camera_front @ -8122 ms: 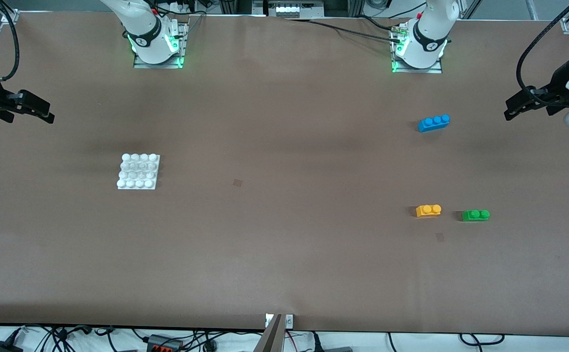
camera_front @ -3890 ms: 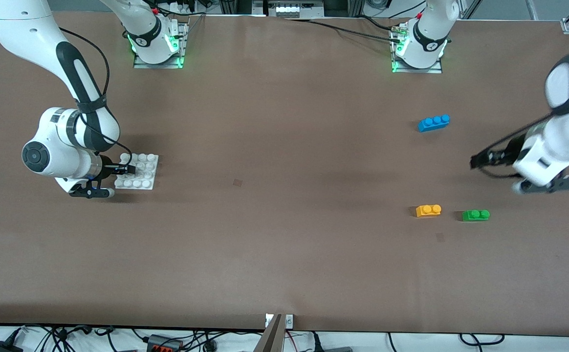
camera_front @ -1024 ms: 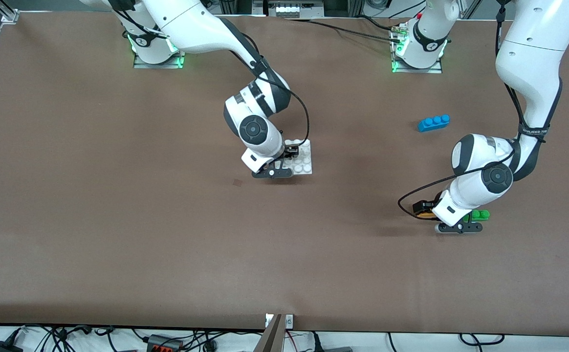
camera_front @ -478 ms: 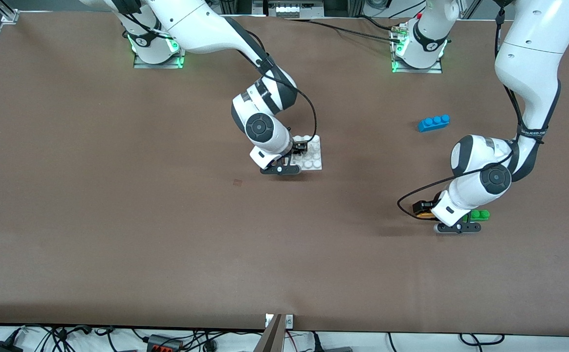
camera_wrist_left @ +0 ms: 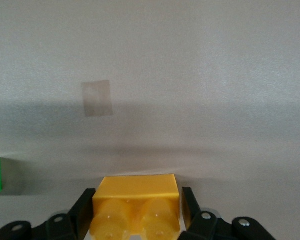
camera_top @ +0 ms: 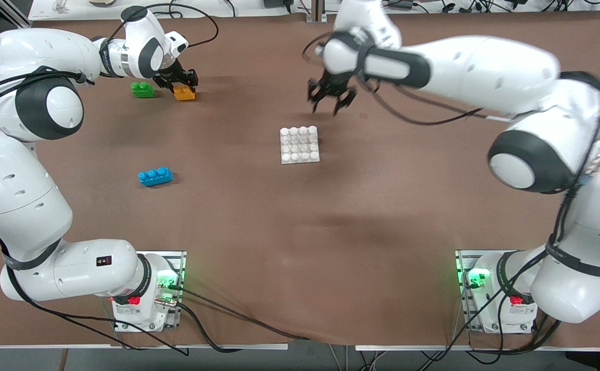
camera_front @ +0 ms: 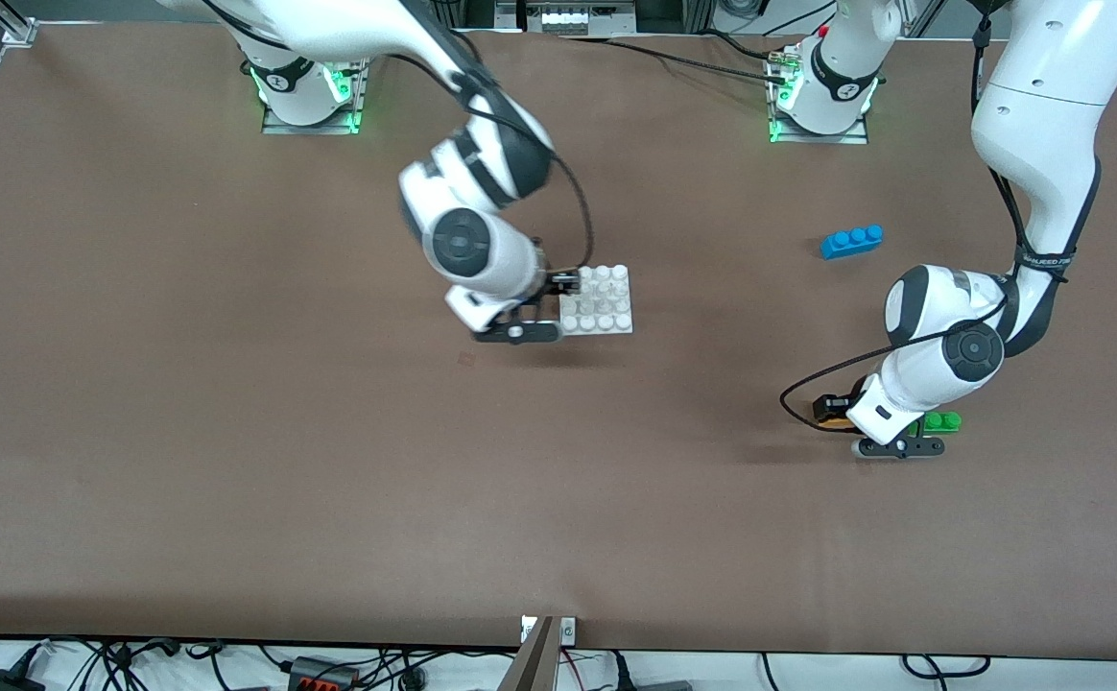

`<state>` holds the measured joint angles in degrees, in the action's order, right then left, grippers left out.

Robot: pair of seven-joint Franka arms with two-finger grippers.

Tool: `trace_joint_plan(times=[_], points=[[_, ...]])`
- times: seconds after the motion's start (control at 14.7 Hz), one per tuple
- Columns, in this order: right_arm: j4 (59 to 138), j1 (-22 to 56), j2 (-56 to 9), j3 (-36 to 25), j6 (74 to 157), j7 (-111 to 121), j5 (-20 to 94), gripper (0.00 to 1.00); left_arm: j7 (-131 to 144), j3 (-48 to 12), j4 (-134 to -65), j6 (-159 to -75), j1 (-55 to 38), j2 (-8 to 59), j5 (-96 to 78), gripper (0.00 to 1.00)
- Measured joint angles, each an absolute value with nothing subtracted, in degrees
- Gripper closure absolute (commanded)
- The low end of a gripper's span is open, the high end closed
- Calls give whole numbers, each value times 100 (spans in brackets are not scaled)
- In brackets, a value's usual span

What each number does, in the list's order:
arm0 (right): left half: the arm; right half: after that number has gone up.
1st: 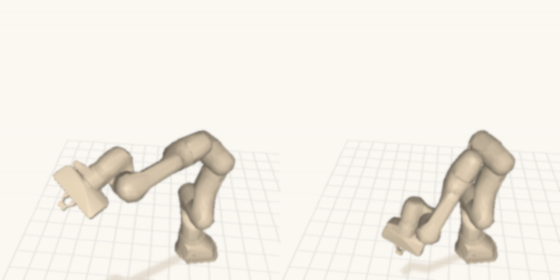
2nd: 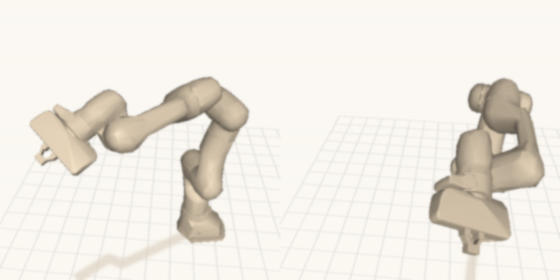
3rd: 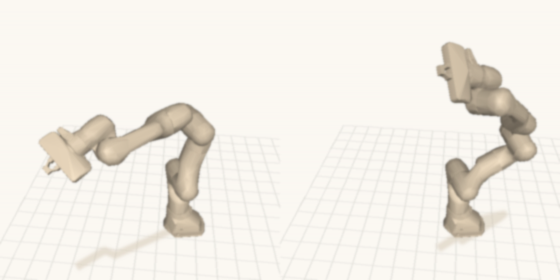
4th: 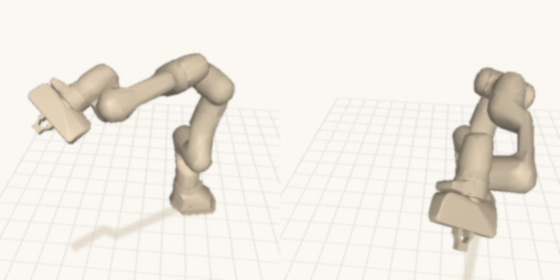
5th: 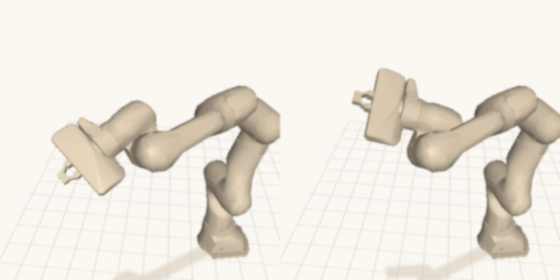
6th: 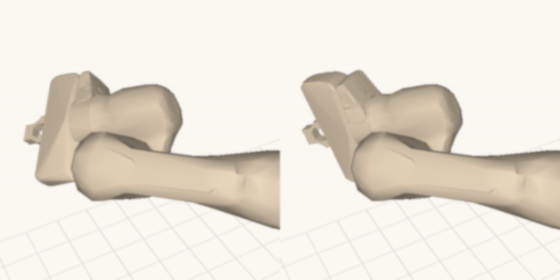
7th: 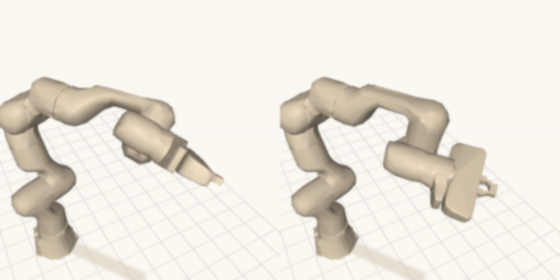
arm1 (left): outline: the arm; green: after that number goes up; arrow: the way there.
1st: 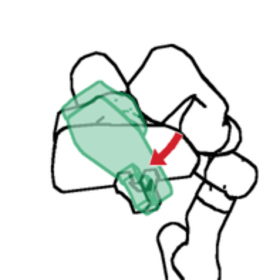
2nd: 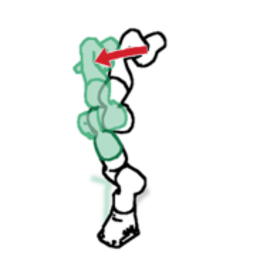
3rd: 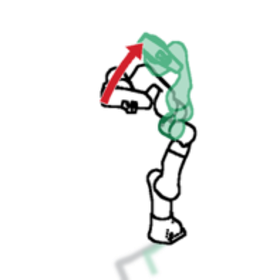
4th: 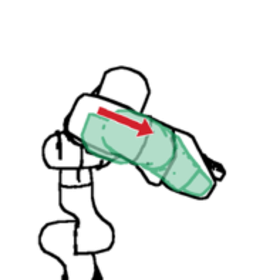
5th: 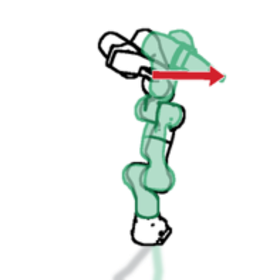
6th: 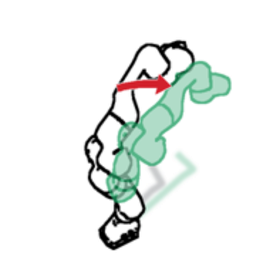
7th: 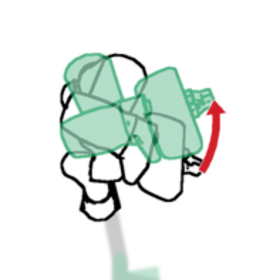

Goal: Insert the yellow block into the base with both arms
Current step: 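Slide the white base toward the table middle with the right gripper, then carry the yellow brick over the white base with the left gripper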

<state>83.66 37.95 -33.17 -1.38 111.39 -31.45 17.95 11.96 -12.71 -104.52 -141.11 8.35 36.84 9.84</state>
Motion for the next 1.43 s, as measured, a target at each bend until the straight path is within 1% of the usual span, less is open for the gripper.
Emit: trace_joint_plan(times=[0.07, 0.34, 0.55, 0.61, 0.82, 1.02, 1.09, 1.23, 1.3, 1.43], points=[[8362, 3578, -3098, -145, 10911, -3083, 1503, 0, 1196, -1272, -10447, -14111, 834, 3683, 984, 30], [8357, 2891, -2276, -169, 9872, -2753, 462, 0, 1196, -1281, -10419, -14069, 831, 3654, 985, 32], [8361, 2291, -1811, -197, 8697, -1982, 282, 0, 1196, -1304, -10400, -13964, 824, 3598, 985, 33], [8361, 2039, -1687, -208, 8501, -1641, 273, 0, 1196, -1332, -10396, -13897, 825, 3566, 985, 33], [8358, 1385, -1252, -229, 8354, -977, 250, 0, 1197, -1434, -10387, -13770, 821, 3482, 986, 33], [8374, 1050, -1001, -264, 8188, -886, 71, 0, 1201, -1488, -10377, -13595, 827, 3396, 986, 33], [8378, 950, -987, -282, 8156, -878, 50, 0, 1223, -1571, -10352, -13494, 834, 3369, 985, 34], [8373, 759, -931, -278, 8376, -868, 41, 0, 1424, -1819, -10302, -13257, 838, 3291, 985, 34], [8404, 671, -833, -273, 8456, -866, 39, 0, 1540, -1957, -10279, -13126, 837, 3235, 985, 34], [8788, 404, -423, -261, 8505, -666, 25, 0, 1723, -2257, -10217, -12781, 836, 3096, 985, 34]])
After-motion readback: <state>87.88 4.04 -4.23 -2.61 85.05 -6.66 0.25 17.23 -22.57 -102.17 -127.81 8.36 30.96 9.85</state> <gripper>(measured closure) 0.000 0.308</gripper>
